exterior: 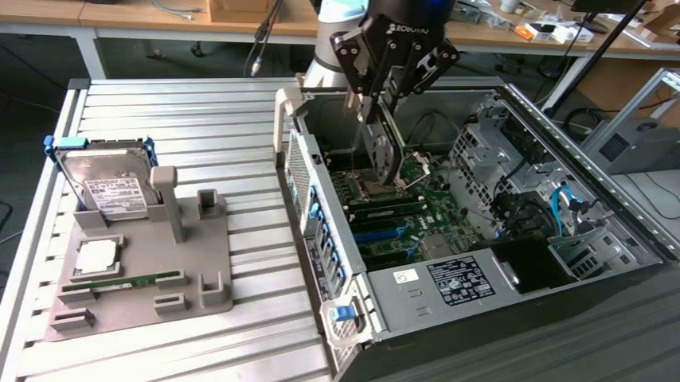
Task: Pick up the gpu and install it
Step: 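Pick up the gpu and move the gpu toward the slot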
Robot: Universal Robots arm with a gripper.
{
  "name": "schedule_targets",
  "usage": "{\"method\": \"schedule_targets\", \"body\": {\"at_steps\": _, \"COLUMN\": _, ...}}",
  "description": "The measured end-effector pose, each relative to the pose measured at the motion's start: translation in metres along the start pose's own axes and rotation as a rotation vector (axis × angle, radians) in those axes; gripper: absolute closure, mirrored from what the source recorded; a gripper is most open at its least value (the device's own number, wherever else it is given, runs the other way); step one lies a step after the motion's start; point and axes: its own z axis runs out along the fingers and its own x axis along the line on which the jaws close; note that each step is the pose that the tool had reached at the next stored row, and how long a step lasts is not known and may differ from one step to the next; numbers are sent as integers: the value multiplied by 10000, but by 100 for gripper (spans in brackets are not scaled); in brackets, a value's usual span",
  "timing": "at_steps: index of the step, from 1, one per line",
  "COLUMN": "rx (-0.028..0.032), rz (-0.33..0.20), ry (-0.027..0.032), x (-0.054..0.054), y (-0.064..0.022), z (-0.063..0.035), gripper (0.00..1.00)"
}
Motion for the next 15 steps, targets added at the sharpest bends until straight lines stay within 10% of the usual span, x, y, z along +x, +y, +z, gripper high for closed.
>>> {"method": "schedule_targets", "body": {"at_steps": 15, "rx": 0, "rz": 0, "ry": 0, "x": -62, "y": 5, "z": 13, "gripper": 73}}
